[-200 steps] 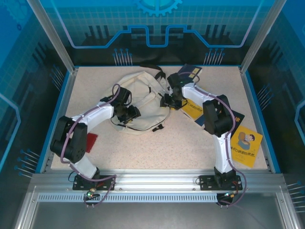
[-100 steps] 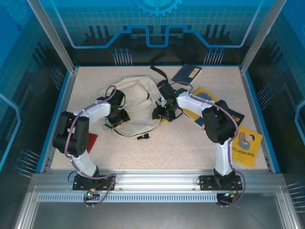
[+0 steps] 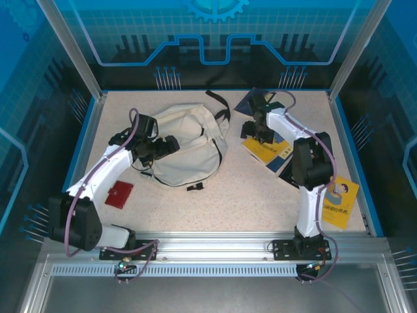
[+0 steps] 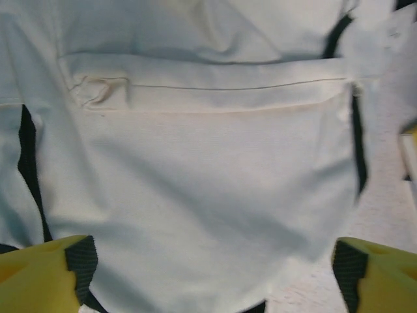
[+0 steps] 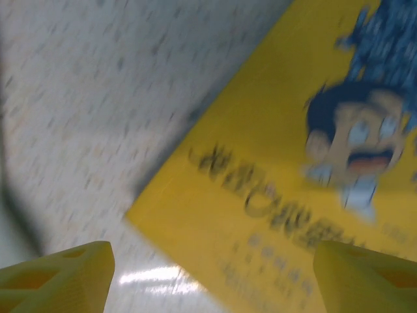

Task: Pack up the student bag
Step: Move the book to the center of the table.

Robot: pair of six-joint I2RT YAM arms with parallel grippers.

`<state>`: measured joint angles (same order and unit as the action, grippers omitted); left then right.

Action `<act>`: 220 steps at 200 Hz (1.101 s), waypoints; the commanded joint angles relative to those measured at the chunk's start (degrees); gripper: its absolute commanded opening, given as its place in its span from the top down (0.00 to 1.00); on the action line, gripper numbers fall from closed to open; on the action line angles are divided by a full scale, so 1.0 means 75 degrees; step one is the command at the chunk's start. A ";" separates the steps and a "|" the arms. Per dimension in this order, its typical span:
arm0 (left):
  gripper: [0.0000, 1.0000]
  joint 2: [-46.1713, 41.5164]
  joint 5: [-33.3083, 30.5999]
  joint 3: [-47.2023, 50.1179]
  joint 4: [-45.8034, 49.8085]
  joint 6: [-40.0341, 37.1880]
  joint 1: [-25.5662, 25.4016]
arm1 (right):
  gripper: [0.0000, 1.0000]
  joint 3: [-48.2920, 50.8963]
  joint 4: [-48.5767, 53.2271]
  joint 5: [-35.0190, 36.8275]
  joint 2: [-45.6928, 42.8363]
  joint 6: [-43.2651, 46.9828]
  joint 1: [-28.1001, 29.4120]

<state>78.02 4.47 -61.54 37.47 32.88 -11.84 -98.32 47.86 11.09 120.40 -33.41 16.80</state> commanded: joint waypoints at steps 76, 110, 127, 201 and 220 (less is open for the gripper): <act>0.01 -0.0720 0.0737 0.0191 0.0629 0.0038 0.0022 | 0.23 -0.1408 0.1202 0.0053 0.1923 0.0007 0.0415; 0.01 -0.0926 0.0926 0.0417 0.0579 0.0172 0.0008 | 0.27 0.0232 0.0475 -0.0777 0.1248 -0.0116 0.1002; 0.01 -0.1013 0.1063 0.0489 0.0570 0.0192 -0.0003 | 0.27 0.1125 0.0105 -0.0981 0.0772 -0.0324 0.1371; 0.01 -0.1353 0.1542 0.0867 0.0283 0.0045 -0.0340 | 0.33 0.5224 -0.1652 -0.2113 -0.2077 -0.1614 0.3179; 0.01 -0.1293 0.1570 0.0904 0.0154 0.0127 -0.0619 | 0.36 0.5451 -0.1484 -0.2055 -0.2839 -0.1561 0.3348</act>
<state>68.97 13.85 -55.86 40.10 33.50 -14.31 -62.70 31.86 1.17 101.38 -41.56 40.07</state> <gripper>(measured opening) 0.986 0.649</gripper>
